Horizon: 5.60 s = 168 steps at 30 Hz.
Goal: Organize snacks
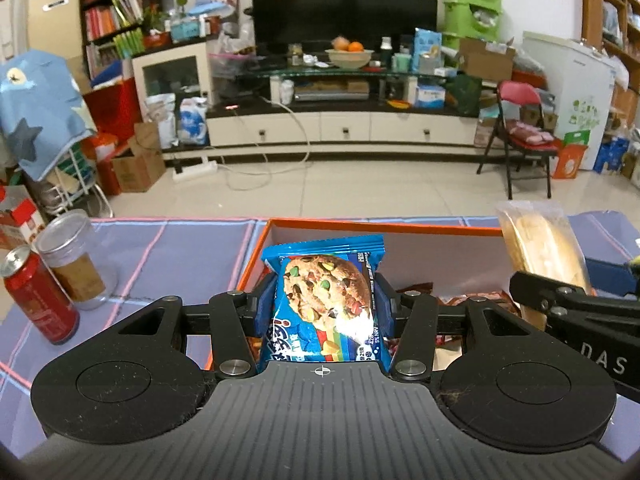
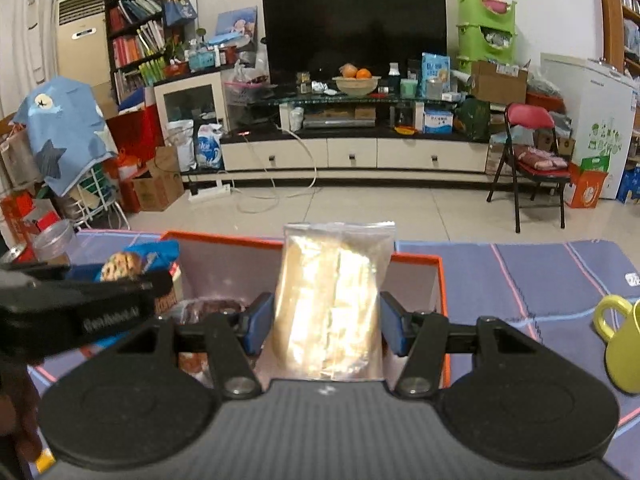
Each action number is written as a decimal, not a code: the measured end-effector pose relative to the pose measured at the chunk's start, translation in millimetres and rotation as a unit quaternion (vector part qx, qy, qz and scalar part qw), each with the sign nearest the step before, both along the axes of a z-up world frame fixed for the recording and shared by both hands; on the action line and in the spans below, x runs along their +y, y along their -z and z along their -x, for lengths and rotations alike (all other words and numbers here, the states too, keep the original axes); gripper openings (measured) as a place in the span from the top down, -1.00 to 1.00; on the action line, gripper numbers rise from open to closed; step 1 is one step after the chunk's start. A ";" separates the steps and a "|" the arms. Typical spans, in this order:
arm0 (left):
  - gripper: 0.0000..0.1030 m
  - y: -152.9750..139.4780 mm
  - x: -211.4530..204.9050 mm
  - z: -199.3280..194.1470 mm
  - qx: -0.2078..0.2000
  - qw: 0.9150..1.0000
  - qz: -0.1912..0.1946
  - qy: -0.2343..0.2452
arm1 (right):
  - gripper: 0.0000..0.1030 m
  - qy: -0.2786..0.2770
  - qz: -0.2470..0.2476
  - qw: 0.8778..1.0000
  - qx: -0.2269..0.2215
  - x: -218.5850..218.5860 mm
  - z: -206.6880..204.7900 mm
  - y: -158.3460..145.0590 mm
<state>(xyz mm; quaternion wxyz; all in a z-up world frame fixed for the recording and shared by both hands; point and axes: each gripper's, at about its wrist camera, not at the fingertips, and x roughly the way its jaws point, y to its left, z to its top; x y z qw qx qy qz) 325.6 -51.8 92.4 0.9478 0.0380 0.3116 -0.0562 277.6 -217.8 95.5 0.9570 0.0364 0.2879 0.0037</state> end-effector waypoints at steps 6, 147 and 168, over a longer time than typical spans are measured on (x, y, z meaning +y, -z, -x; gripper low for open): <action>0.50 12.3 -5.9 -12.1 0.010 1.000 -0.009 0.007 | -0.12 0.005 0.009 1.000 0.014 2.2 -10.5 8.7; 0.72 -12.8 -40.2 15.8 0.051 0.996 0.034 0.060 | 0.27 -0.034 0.024 0.999 0.013 -16.8 21.8 -19.0; -0.29 21.4 70.8 140.6 0.025 0.996 0.024 0.083 | -0.59 -0.023 -0.017 0.999 0.021 -46.1 180.2 17.4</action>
